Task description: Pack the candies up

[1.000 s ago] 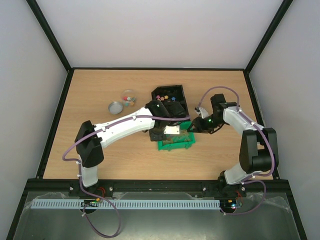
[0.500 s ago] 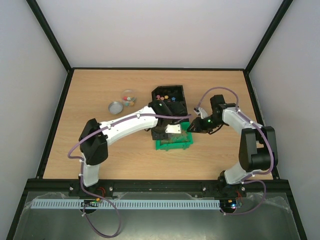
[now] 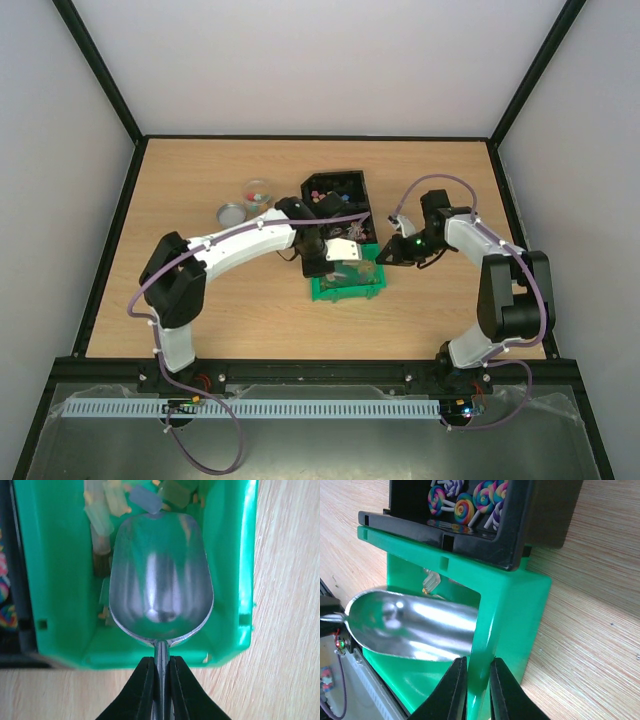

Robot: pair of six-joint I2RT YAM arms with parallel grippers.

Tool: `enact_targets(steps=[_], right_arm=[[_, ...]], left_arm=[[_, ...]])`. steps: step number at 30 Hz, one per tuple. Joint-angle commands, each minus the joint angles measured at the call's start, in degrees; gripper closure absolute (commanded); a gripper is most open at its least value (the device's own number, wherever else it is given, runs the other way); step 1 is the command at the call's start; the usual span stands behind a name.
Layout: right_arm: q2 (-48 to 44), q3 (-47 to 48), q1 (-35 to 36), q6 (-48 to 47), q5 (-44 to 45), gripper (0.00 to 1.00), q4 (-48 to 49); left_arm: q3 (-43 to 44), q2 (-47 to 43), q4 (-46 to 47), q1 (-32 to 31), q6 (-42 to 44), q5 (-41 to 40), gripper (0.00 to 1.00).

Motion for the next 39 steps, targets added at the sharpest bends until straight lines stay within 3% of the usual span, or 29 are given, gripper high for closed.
enact_targets(steps=[1,12,21,39], right_arm=[[1.0,-0.4,0.5,-2.3,-1.2,0.98,-1.1],[1.7,-0.2,0.4,-2.8,-0.8,0.99,-0.9],[1.2,-0.2,0.3,-2.5,1.6,0.99,-0.3],[0.8,0.0,-2.6,-2.6,2.8,0.99,-0.7]], left_arm=[[-6.8,2.4,1.0,-0.4,1.1,4.3,0.98],[-22.2,-2.8,24.8,0.7,-3.2,12.6,0.98],[-36.9,-11.3,45.2,5.1,-4.7,20.9,0.98],[-39.0,-11.5,55.8,9.3,-6.3,30.7,0.98]])
